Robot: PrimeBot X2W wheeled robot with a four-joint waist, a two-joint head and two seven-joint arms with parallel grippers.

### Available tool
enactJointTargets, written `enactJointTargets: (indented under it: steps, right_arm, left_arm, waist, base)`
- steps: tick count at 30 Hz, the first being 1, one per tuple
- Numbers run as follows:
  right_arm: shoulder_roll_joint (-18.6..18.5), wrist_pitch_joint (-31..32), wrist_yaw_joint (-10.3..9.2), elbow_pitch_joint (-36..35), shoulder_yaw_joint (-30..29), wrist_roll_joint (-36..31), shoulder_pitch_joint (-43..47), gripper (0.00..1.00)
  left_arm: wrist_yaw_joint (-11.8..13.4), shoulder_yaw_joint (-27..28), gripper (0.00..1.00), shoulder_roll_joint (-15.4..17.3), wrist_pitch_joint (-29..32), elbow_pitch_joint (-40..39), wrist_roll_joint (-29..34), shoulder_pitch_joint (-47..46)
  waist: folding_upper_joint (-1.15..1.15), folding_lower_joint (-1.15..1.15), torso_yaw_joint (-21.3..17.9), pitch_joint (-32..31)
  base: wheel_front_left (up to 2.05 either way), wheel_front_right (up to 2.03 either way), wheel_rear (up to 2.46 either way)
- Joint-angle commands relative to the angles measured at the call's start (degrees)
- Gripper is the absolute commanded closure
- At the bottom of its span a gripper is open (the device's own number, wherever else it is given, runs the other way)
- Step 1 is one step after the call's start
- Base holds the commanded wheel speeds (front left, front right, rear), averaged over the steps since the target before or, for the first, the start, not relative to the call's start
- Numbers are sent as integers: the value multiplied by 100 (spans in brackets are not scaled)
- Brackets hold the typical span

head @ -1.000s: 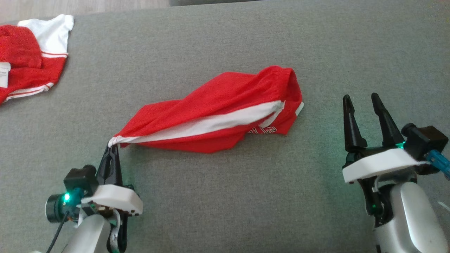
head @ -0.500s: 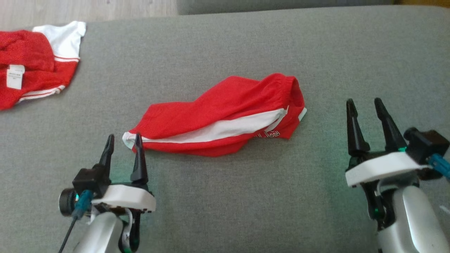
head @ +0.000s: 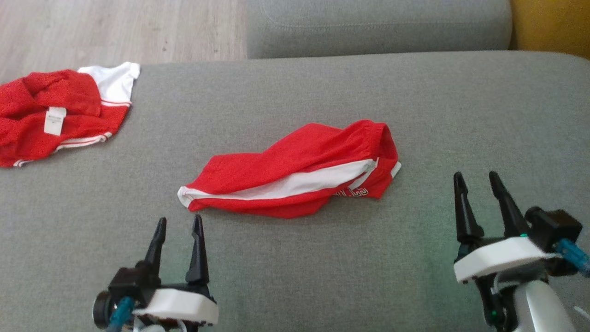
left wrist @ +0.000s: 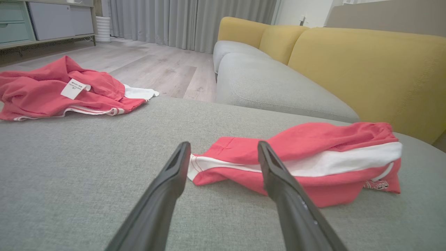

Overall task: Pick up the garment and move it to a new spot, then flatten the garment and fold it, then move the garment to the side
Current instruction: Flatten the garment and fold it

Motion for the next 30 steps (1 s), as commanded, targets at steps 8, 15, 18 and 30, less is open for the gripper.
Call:
enactJointTargets:
  steps: [8, 15, 18, 30]
  right_arm:
    - [-21, -162, -4, -161, 355, -22, 81, 0]
    - [-21, -164, -4, -127, 391, -57, 77, 0]
    - [-21, -158, -4, -122, 396, -68, 77, 0]
    - [-21, 117, -4, 226, 879, 42, -502, 0]
  left_arm:
    - [122, 71, 0, 39, 134, -422, -39, 47]
    - [197, 56, 0, 82, 183, -549, -23, 68]
    - [221, 52, 0, 96, 196, -579, -22, 70]
    - [223, -41, 0, 85, 202, -622, 9, -51]
  waist:
    - [0, 1, 11, -154]
    - [0, 1, 1, -149]
    - [0, 1, 5, -138]
    - [0, 1, 200, 135]
  base:
    - [0, 0, 0]
    - [0, 0, 0]
    - [0, 0, 0]
    - [0, 0, 0]
